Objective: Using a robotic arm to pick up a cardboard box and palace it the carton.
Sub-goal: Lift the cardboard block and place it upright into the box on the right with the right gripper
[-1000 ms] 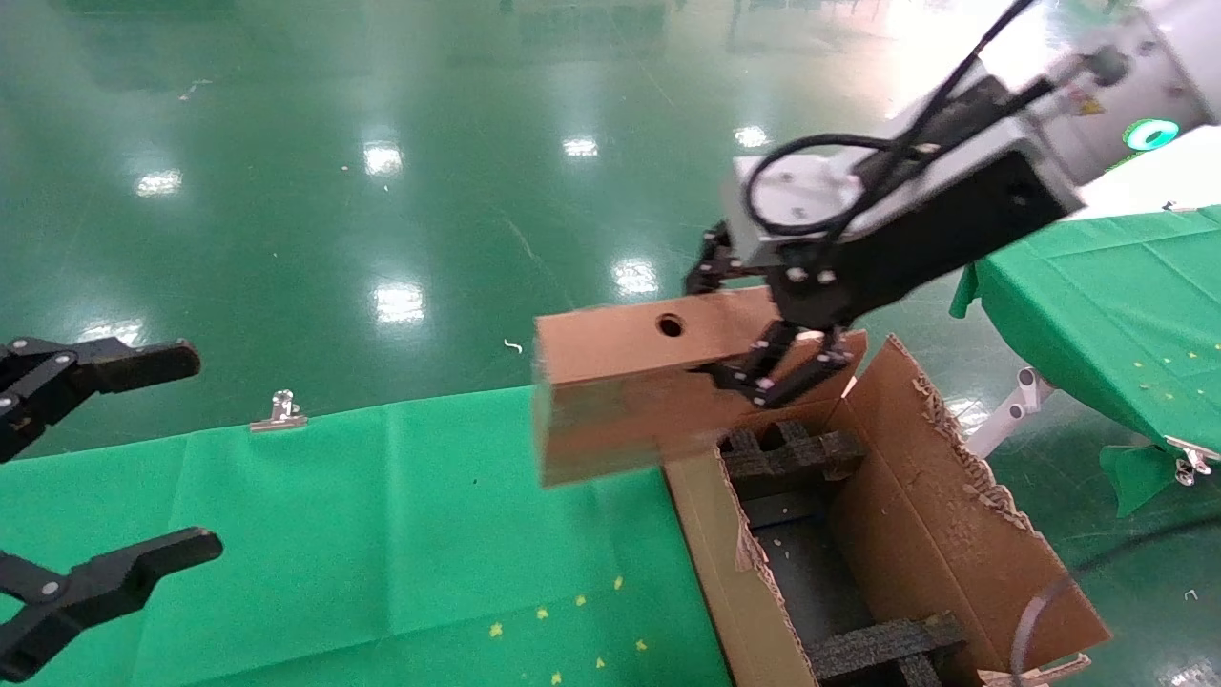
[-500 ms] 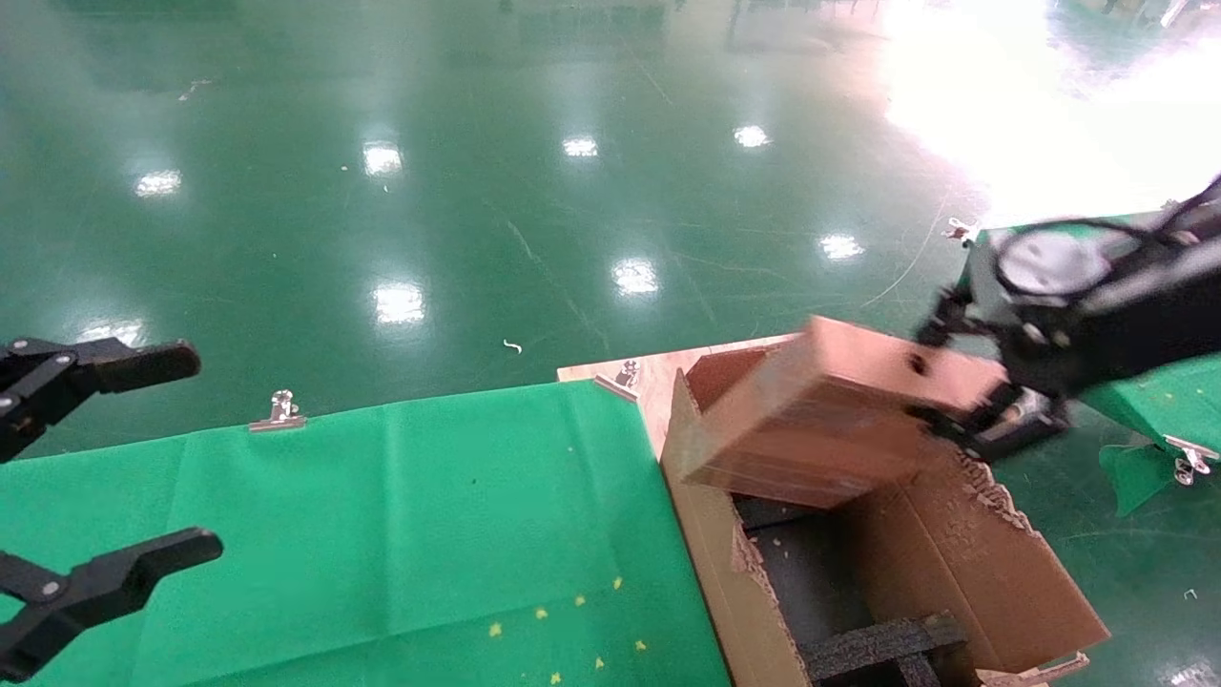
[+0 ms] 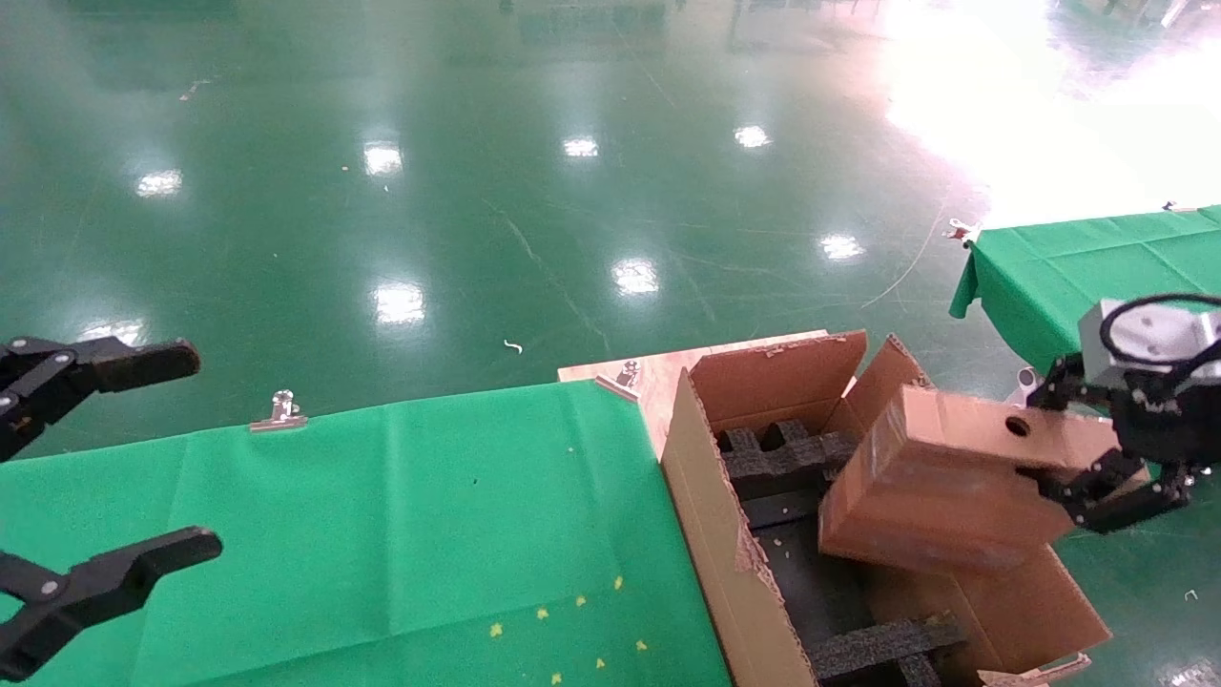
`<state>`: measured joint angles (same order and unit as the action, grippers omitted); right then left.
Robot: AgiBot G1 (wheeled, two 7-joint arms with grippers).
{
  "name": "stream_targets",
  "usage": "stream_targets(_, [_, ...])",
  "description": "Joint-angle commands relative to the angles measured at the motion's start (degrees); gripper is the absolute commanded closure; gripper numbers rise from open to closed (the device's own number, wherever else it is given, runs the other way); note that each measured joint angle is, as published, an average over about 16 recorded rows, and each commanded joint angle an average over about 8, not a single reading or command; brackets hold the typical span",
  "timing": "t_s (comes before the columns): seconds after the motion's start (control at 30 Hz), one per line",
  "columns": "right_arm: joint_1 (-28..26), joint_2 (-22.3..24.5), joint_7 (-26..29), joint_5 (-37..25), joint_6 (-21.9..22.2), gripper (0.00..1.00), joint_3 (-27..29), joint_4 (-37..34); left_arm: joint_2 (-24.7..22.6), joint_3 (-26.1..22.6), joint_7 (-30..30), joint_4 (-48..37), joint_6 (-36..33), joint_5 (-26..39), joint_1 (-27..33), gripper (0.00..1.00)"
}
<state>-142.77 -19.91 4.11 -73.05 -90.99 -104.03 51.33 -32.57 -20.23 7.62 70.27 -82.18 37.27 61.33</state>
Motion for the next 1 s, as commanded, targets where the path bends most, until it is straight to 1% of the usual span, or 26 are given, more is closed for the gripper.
stream_targets(0.03, [0.0, 0.5, 0.1, 0.1, 0.1, 1.0, -1.3, 0.0, 0.0, 0.0, 0.0, 0.0, 0.0, 0.0, 0.0, 0.0])
stream_targets(0.2, [0.4, 0.2, -0.9, 1.1, 0.1, 1.0, -3.3, 0.7, 0.0, 0.0, 0.0, 0.0, 0.0, 0.0, 0.0, 0.0])
stream_targets(0.37, [0.7, -0.1, -1.1, 1.5, 0.4, 1.0, -3.7, 1.0, 0.0, 0.0, 0.0, 0.0, 0.0, 0.0, 0.0, 0.0])
stream_targets(0.43, [1.1, -0.1, -0.4, 1.6, 1.0, 1.0, -3.8, 1.1, 0.0, 0.0, 0.0, 0.0, 0.0, 0.0, 0.0, 0.0])
stream_targets(0.53, [2.2, -0.1, 2.3, 2.2, 3.2, 1.0, -4.3, 1.8, 0.0, 0.0, 0.0, 0.0, 0.0, 0.0, 0.0, 0.0])
stream_targets(0.63, [3.7, 0.2, 7.6, 2.5, 6.8, 1.0, -4.8, 3.3, 0.0, 0.0, 0.0, 0.0, 0.0, 0.0, 0.0, 0.0])
stream_targets(0.73, [5.1, 0.9, 14.6, 1.8, 11.4, 1.0, -5.4, 6.0, 0.0, 0.0, 0.0, 0.0, 0.0, 0.0, 0.0, 0.0])
stream_targets(0.9, [6.4, 2.1, 29.2, -2.6, 18.5, 1.0, -7.0, 12.2, 0.0, 0.0, 0.0, 0.0, 0.0, 0.0, 0.0, 0.0])
stream_targets(1.0, [6.7, 2.7, 37.4, -5.7, 21.3, 1.0, -7.8, 15.7, 0.0, 0.0, 0.0, 0.0, 0.0, 0.0, 0.0, 0.0])
